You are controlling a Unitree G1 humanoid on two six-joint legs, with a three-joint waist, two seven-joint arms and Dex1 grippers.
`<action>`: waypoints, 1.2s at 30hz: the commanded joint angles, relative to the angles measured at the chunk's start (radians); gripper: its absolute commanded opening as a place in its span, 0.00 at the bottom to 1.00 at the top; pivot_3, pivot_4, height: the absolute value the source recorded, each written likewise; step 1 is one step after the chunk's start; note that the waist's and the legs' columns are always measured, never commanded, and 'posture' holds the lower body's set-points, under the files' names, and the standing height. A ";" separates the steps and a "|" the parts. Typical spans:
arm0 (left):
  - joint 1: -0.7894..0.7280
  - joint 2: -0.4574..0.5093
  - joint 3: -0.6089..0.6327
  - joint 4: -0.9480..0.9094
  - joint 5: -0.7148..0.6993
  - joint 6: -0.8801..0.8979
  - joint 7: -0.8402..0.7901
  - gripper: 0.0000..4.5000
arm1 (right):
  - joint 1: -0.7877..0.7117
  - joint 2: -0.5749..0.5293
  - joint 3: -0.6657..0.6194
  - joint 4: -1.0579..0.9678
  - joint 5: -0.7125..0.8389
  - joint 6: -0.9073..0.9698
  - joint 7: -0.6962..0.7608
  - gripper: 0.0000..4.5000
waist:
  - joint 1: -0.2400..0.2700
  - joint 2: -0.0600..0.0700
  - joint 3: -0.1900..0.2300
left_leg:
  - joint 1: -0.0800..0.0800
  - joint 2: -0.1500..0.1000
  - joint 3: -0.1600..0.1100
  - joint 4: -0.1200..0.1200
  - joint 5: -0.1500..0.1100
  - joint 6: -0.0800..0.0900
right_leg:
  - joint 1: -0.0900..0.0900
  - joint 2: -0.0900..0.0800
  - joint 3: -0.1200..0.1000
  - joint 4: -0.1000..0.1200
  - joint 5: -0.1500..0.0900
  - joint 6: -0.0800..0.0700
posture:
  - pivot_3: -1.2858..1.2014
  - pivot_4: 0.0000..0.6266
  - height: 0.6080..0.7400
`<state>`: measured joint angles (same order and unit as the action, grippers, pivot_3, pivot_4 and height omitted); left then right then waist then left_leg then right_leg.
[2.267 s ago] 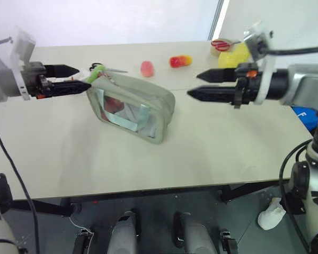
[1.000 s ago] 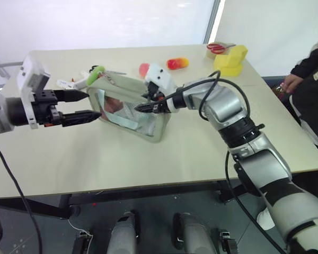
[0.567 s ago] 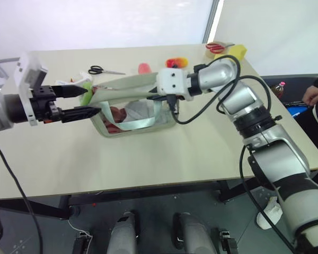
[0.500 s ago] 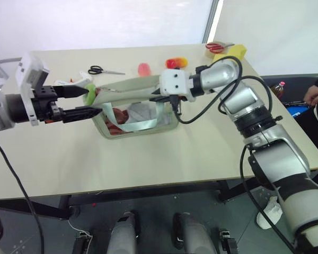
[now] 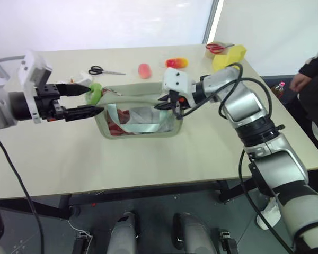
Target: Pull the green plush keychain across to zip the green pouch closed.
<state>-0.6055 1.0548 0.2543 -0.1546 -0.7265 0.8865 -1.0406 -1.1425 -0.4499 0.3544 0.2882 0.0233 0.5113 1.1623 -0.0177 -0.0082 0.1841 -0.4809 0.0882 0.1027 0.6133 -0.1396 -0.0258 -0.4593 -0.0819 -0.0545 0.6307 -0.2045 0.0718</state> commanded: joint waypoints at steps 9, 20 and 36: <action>-0.028 0.012 0.004 0.006 0.010 -0.026 -0.006 1.00 | 0.025 0.006 -0.014 -0.079 0.011 0.038 -0.036 0.01 | 0.002 0.000 0.000 | 0.000 0.000 0.000 0.000 0.000 0.000 | 0.000 0.000 0.000 0.000 0.000 0.000 | 0.52 0.24 1.00; 0.015 0.055 0.054 0.054 0.037 -0.041 -0.010 1.00 | 0.025 -0.173 -0.157 -0.262 0.138 0.085 0.084 0.68 | 0.010 0.000 0.000 | -0.001 0.000 0.000 0.000 0.000 0.000 | 0.000 0.000 0.000 -0.001 0.000 0.000 | 0.52 0.24 1.00; -0.071 0.038 0.002 0.354 0.157 -0.178 -0.030 1.00 | 0.169 -0.163 -0.124 -0.260 0.142 0.037 0.007 0.02 | 0.005 0.000 0.000 | 0.000 0.000 0.001 -0.001 0.000 0.000 | -0.001 -0.001 0.000 -0.002 0.000 -0.001 | 0.52 0.24 1.00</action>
<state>-0.6509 1.0916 0.2512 0.1652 -0.5946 0.7446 -1.0706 -0.9716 -0.6101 0.2337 0.0366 0.1671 0.5667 1.1739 -0.0132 -0.0085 0.1839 -0.4811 0.0882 0.1034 0.6121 -0.1399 -0.0259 -0.4599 -0.0825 -0.0545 0.6287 -0.2048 0.0709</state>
